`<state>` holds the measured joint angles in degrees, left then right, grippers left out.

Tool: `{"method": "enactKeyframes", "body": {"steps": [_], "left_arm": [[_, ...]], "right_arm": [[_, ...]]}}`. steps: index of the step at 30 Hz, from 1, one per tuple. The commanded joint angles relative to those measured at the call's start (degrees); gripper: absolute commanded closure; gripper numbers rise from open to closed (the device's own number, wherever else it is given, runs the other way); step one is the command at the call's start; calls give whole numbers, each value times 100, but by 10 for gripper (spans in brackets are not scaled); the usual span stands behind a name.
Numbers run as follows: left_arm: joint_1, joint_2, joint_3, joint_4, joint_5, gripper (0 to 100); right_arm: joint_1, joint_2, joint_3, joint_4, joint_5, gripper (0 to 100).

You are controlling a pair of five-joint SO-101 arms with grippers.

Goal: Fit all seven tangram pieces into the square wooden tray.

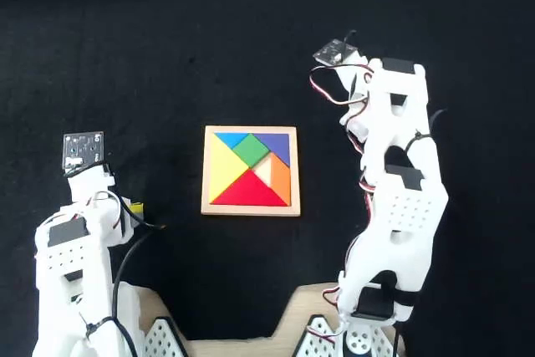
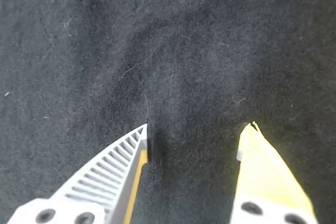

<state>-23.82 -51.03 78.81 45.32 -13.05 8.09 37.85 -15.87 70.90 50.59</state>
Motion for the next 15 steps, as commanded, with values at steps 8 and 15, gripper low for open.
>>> {"method": "enactKeyframes", "body": {"steps": [8, 15], "left_arm": [[22, -88, -31, -70, -26, 726], [22, -88, -31, -79, -26, 726]], "right_arm": [[-176, -31, -198, -18, 79, 939], [-211, -708, -690, 1204, -167, 949]]}}
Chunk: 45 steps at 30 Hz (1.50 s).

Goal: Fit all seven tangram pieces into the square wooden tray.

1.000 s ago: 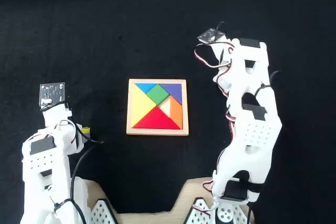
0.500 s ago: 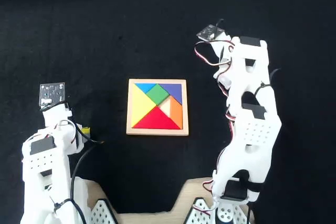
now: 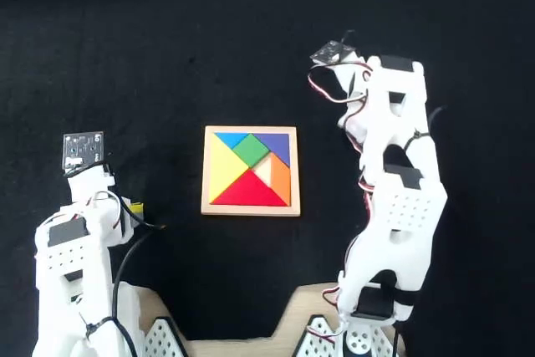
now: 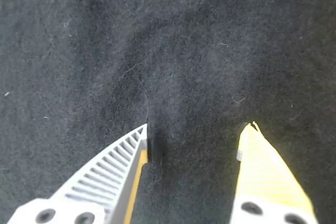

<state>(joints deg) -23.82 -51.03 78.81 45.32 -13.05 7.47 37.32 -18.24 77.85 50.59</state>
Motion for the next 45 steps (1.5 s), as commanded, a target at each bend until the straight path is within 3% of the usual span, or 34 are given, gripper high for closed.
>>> {"method": "enactKeyframes", "body": {"steps": [1, 7, 11, 19, 22, 25, 33, 45], "left_arm": [[22, -88, -31, -79, -26, 726], [22, -88, -31, -79, -26, 726], [22, -88, -31, -62, -26, 726], [22, -88, -31, -53, -26, 726], [22, -88, -31, -44, -26, 726], [22, -88, -31, -44, -26, 726], [22, -88, -31, -53, -26, 726], [48, -88, -31, -62, -26, 726]], "right_arm": [[-149, -831, -549, 677, -387, 966], [-290, -1824, -708, 1635, -1723, 980], [-765, -2246, -523, 2031, -2400, 980], [-2119, -2378, 497, 1644, -4492, 980], [-2365, -2422, 1051, 1380, -5626, 980], [-2532, -2422, 1455, 1090, -6295, 980], [-3182, -2387, 2387, -202, -6576, 980], [-3209, -2378, 2527, -316, -6804, 974]]}}
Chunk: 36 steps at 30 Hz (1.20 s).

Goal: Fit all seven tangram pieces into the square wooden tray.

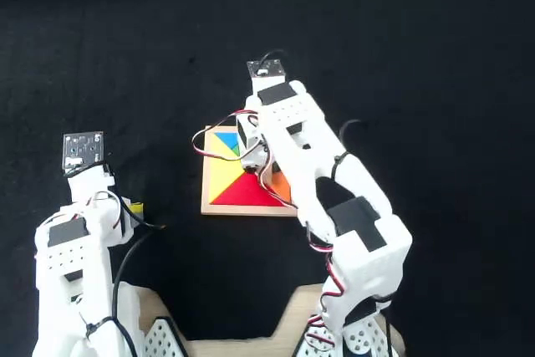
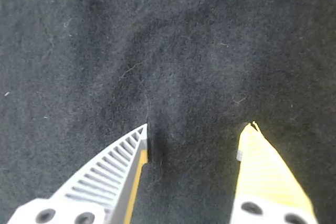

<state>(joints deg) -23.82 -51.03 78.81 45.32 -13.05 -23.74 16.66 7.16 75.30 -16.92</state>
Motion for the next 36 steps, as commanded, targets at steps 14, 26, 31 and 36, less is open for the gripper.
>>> {"method": "enactKeyframes", "body": {"steps": [14, 26, 31, 36], "left_arm": [[31, -88, -31, -70, -26, 726], [22, -88, -31, -62, -26, 726], [22, -88, -31, -62, -26, 726], [22, -88, -31, -62, -26, 726]], "right_arm": [[-475, -330, -31, -62, 299, 839], [-369, -391, -163, -62, 1125, 992], [-343, -321, -119, -149, 1354, 988], [-343, -330, -92, -132, 1354, 987]]}}
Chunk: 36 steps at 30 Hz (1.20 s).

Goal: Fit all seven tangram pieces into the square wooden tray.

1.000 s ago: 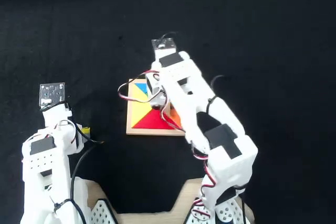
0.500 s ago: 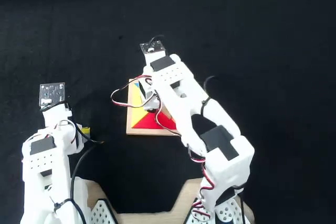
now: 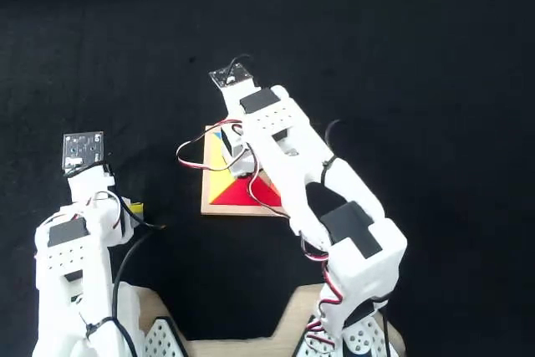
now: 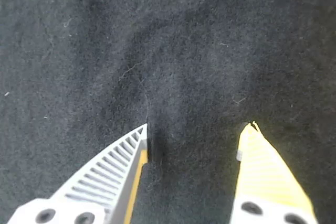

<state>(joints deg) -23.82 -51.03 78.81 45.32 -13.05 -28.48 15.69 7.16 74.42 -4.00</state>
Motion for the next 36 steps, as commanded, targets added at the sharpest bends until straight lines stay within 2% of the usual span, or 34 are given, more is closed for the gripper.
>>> {"method": "enactKeyframes", "body": {"steps": [1, 7, 10, 15, 18, 23, 29, 32, 36], "left_arm": [[22, -88, -31, -62, -26, 726], [22, -88, -31, -62, -26, 726], [22, -88, -31, -62, -26, 726], [31, -88, -31, -70, -26, 726], [57, -88, -31, -70, -26, 726], [57, -88, -31, -79, -26, 726], [57, -88, -31, -79, -26, 726], [84, -88, -75, -62, 9, 726], [620, -97, -673, 220, 26, 725]], "right_arm": [[132, -224, -92, -62, 62, 987], [167, -180, -84, -211, 97, 987], [404, -295, -215, -141, 132, 987], [1187, -1587, -1226, 1134, 510, 987], [1389, -2659, -1341, 1407, 888, 987], [1582, -3837, -347, 1090, 1143, 985], [1635, -4057, 1112, 870, 1152, 987], [2048, -4523, 1314, 993, 1160, 987], [2963, -5692, 1226, 607, 1160, 987]]}}
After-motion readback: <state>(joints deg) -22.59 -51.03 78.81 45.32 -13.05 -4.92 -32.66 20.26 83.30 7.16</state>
